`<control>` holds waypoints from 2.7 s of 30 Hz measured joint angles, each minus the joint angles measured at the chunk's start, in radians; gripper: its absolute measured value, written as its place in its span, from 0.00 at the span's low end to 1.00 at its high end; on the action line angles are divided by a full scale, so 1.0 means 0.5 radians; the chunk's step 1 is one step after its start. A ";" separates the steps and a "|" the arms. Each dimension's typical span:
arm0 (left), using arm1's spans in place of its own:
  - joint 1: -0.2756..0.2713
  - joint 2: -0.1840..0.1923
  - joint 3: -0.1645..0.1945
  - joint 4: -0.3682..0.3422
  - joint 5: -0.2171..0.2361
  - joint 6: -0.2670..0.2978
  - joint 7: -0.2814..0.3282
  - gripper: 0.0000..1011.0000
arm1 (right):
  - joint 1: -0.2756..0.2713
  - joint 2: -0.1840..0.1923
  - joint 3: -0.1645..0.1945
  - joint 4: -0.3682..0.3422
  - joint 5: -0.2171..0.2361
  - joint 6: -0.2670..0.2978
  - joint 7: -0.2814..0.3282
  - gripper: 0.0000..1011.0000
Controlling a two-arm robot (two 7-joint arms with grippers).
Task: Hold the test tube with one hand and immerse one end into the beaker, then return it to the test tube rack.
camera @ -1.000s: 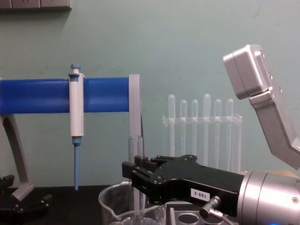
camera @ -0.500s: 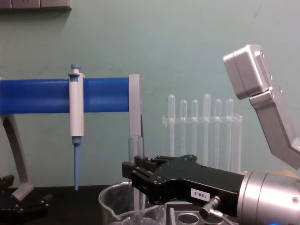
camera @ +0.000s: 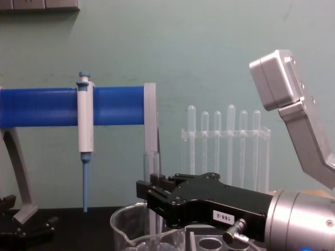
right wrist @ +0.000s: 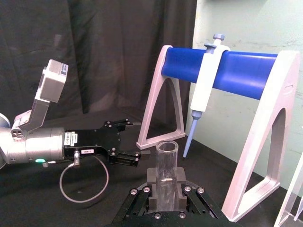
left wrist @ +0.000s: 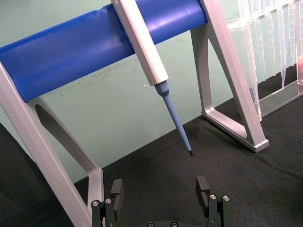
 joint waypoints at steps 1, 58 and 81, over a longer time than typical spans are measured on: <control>0.000 0.000 0.000 0.000 0.000 0.000 0.000 0.99 | 0.000 0.000 0.000 0.000 0.000 0.000 0.000 0.22; 0.000 0.000 0.000 0.000 0.000 0.000 0.000 0.99 | 0.000 0.000 0.000 0.000 0.000 0.000 0.000 0.22; 0.000 0.000 0.000 0.000 0.000 0.000 0.000 0.99 | 0.002 0.008 0.001 -0.032 0.010 0.020 0.025 0.22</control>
